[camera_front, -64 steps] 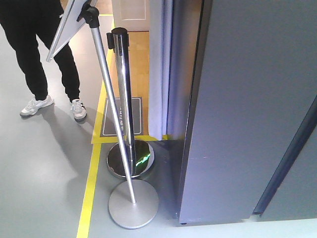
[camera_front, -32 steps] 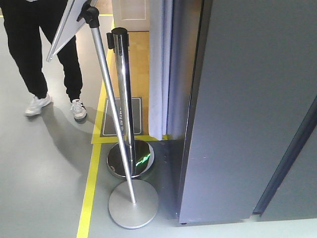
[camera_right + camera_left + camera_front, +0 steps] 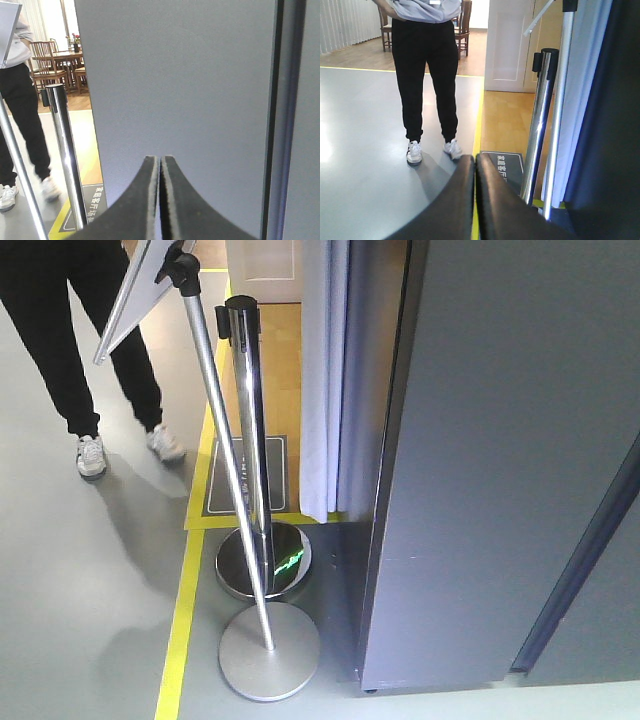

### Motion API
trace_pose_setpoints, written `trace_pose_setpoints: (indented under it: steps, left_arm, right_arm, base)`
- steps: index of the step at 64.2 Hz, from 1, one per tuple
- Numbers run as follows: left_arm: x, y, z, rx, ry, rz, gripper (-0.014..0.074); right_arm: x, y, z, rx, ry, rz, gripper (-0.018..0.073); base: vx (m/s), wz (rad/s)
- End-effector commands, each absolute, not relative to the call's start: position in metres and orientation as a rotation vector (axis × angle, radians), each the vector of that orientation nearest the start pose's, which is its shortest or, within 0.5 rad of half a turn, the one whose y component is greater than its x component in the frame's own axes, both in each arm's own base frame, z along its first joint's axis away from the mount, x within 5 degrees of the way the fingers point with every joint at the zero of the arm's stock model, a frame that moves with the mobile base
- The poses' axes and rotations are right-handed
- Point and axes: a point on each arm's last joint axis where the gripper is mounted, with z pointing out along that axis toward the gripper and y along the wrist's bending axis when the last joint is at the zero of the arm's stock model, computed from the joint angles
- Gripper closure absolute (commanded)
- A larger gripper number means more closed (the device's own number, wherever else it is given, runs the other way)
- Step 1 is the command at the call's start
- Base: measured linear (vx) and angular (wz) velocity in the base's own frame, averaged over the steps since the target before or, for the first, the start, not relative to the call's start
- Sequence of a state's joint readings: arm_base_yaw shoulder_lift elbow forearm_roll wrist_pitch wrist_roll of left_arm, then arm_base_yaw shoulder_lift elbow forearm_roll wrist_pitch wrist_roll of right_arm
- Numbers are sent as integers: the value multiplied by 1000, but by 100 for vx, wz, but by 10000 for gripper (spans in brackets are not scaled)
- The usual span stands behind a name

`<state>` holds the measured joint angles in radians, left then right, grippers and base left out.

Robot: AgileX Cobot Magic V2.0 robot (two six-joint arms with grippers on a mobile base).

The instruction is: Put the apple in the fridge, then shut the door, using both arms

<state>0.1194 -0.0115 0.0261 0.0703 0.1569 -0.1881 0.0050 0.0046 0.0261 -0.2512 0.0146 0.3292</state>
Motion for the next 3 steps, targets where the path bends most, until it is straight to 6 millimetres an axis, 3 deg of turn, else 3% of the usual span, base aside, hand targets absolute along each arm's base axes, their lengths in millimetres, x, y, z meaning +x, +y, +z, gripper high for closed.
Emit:
trace_pose_setpoints:
  steps: [1,3]
  left_arm:
    - [56,7,189,-199,1580,1,602]
    - [56,7,189,-199,1580,1,602]
  right_arm:
    - [58,2,208,37,1465,71,561]
    - [58,2,208,37,1465,71,561]
  base:
    - [0,0]
    - [0,0]
